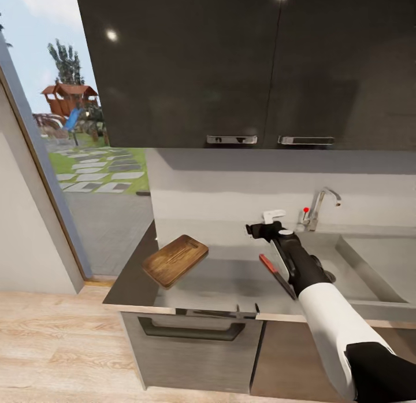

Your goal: In the kitchen, take the Vidalia onion out of the sink, dice it on the chopping board with the paring knife, put the diced onion into the bowl on the countertop, then place both the paring knife and the chopping board into the sink.

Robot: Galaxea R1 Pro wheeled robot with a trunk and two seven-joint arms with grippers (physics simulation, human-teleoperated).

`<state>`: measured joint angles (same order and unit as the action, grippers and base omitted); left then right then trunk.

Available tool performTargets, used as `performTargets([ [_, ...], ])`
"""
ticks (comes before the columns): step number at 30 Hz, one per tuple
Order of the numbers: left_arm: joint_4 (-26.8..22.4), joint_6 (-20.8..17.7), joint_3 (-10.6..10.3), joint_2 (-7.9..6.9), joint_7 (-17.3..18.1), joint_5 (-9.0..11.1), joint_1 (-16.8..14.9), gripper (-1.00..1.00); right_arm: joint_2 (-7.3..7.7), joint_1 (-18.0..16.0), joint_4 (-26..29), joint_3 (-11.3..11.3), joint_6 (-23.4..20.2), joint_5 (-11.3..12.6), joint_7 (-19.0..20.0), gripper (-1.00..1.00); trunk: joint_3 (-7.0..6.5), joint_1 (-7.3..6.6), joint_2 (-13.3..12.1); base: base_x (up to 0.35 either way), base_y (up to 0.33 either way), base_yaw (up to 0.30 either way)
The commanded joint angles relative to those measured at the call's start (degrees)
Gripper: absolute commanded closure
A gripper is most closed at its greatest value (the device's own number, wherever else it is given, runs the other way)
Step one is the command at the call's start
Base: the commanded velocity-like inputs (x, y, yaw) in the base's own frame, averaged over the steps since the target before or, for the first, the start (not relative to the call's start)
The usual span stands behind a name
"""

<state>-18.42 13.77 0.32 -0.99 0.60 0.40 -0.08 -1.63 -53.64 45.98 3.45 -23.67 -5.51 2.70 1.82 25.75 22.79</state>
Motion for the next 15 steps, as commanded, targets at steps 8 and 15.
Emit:
performTargets([
  [8, 0.0, 0.1, 0.0, 0.09, 0.1, 0.0, 0.0, -1.0, 0.59, 0.0, -5.6, -0.1, 7.1, -0.6, 0.2, -1.0, 0.12, 0.04, 0.1, -0.051, 0.0, 0.0],
  [15, 0.0, 0.1, 0.0, 0.11, 0.1, 0.0, 0.0, -1.0, 0.57, 0.0, -8.9, -0.2, 8.5, -0.6, 0.1, -1.0, 0.12, 0.04, 0.1, -0.11, 0.0, 0.0],
])
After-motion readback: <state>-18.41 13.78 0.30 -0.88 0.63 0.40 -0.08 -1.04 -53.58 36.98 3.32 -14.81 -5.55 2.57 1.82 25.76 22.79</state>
